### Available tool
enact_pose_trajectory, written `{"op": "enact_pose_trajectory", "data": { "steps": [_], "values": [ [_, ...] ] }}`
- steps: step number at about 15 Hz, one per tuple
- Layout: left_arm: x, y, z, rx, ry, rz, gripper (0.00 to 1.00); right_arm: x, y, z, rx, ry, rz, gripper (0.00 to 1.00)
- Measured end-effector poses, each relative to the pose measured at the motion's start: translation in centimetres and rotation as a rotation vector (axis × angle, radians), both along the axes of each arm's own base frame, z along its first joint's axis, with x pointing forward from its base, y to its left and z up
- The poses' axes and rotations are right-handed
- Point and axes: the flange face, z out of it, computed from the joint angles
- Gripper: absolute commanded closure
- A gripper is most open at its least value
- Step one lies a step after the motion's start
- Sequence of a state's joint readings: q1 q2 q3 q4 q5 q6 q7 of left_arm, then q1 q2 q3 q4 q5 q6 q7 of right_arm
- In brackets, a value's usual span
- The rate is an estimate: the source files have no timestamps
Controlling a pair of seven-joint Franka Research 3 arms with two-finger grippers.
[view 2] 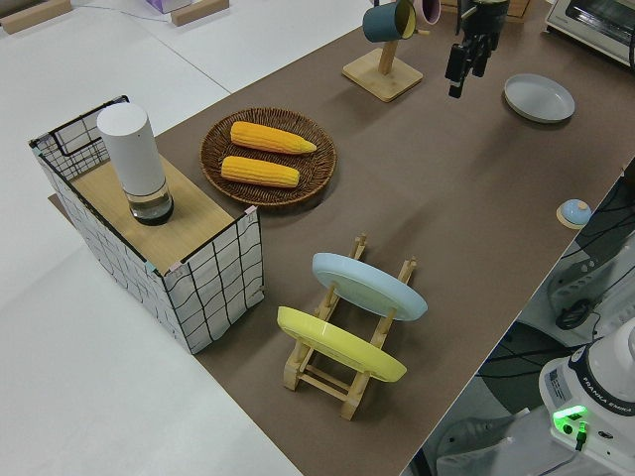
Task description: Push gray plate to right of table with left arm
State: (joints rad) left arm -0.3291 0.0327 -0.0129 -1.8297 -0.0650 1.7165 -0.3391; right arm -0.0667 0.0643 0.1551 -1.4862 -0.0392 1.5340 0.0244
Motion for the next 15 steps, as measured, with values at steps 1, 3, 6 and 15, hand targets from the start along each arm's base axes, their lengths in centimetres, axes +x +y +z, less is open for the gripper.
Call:
{"op": "enact_pose_trajectory", "data": {
  "steps": [1,3,6,15],
  "values": [
    [0.2,1.1,0.4,-0.004,-0.004,0.006,0.00,0.0,0.0,0.0,0.000,0.000,0.000,0.017],
    [0.6,3.4,1.3,-0.011,-0.017,0.016,0.00,0.0,0.0,0.0,0.000,0.000,0.000,0.017],
    [0.8,8.1,3.0,-0.026,-0.024,0.007,0.00,0.0,0.0,0.0,0.000,0.000,0.000,0.017],
    [0.4,17.8,5.9,-0.002,-0.067,-0.066,0.00,0.0,0.0,0.0,0.000,0.000,0.000,0.017]
  ]
}}
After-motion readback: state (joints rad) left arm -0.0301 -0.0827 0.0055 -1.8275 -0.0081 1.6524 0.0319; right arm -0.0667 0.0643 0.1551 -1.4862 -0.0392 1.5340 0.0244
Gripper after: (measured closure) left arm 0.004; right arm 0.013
